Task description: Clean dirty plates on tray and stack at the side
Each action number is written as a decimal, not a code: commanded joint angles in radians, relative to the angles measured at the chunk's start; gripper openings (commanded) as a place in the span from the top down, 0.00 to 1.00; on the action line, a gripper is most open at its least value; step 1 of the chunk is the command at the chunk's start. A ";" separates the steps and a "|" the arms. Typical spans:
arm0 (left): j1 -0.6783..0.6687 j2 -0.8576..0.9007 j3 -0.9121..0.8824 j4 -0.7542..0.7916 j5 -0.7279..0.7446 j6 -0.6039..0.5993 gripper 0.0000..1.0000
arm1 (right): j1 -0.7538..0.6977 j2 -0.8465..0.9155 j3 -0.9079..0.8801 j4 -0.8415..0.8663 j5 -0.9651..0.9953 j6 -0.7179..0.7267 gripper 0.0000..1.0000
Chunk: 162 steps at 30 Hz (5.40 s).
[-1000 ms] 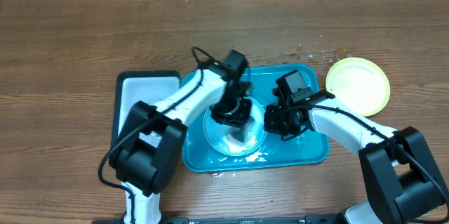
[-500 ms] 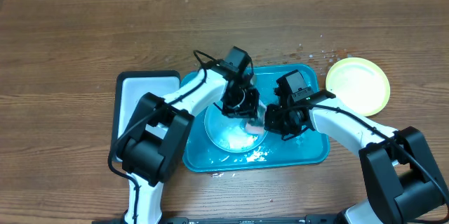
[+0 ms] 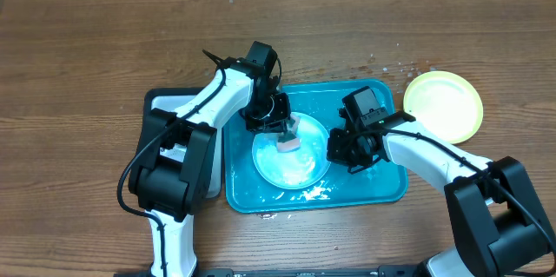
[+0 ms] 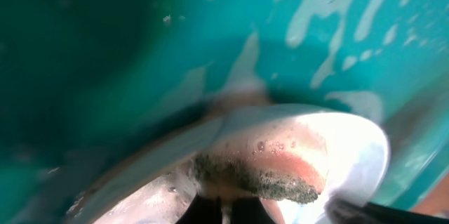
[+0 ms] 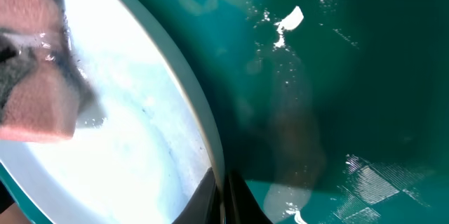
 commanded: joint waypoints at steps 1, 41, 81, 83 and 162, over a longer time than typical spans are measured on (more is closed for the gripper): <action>0.019 0.034 0.021 -0.050 -0.154 0.103 0.95 | -0.002 0.014 0.005 -0.011 0.011 -0.003 0.96; 0.395 -0.354 0.110 -0.499 -0.435 0.210 0.96 | 0.007 -0.046 0.587 -0.598 0.510 -0.347 0.96; 0.414 -0.354 -0.036 -0.356 -0.402 0.209 0.96 | 0.779 -0.047 0.777 -0.975 1.745 -0.376 0.96; 0.414 -0.354 -0.036 -0.356 -0.402 0.209 0.96 | 0.791 -0.047 0.777 -0.975 1.751 -0.389 0.96; 0.414 -0.354 -0.036 -0.356 -0.383 0.210 0.96 | 0.161 -0.032 0.579 -0.540 0.470 -0.070 0.96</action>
